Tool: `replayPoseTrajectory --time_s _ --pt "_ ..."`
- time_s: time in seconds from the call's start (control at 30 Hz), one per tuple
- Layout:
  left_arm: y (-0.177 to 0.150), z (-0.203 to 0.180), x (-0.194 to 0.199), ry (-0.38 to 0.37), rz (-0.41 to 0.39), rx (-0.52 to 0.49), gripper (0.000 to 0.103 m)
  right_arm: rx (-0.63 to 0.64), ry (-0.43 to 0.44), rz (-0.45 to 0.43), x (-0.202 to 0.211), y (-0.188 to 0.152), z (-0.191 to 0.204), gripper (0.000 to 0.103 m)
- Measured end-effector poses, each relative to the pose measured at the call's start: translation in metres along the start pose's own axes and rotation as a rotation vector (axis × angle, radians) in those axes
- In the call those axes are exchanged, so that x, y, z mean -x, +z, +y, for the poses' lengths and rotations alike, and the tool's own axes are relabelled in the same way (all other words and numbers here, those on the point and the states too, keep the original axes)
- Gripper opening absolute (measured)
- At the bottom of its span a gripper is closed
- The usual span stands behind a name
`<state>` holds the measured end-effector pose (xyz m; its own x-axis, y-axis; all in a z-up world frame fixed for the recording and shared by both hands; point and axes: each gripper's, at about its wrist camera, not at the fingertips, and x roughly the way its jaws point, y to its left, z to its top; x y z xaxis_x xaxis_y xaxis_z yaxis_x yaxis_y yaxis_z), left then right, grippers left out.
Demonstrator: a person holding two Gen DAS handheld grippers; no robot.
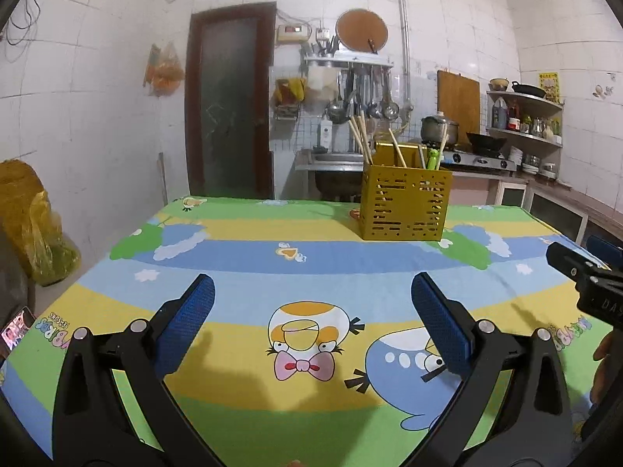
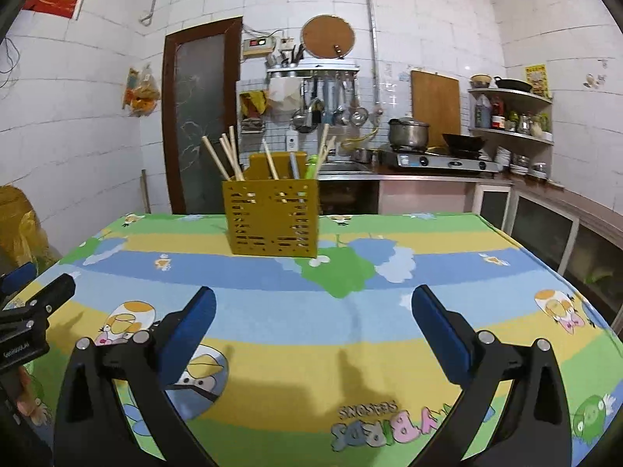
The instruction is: Organize utensils
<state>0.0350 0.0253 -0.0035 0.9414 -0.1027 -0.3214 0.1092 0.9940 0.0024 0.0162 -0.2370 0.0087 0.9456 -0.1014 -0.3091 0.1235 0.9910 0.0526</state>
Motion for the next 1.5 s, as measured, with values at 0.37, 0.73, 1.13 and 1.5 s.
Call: replayPoseTrajectory --time_s 0.37,0.73,1.13,1.5 --pt "-0.002 0.003 0.003 0.028 -0.033 0.023 0.098 0.021 -0.01 -0.05 0.007 -0.013 0.001 0.098" --pt "-0.001 0.001 0.007 0.05 -0.054 0.014 0.098 0.009 -0.004 -0.06 0.009 -0.014 -0.003 0.098" --pt "-0.002 0.0 0.008 0.058 -0.061 0.011 0.098 0.012 -0.007 -0.06 0.009 -0.014 -0.004 0.098" --pt "-0.002 0.0 0.008 0.055 -0.063 0.013 0.098 0.005 -0.016 -0.064 0.012 -0.014 -0.005 0.098"
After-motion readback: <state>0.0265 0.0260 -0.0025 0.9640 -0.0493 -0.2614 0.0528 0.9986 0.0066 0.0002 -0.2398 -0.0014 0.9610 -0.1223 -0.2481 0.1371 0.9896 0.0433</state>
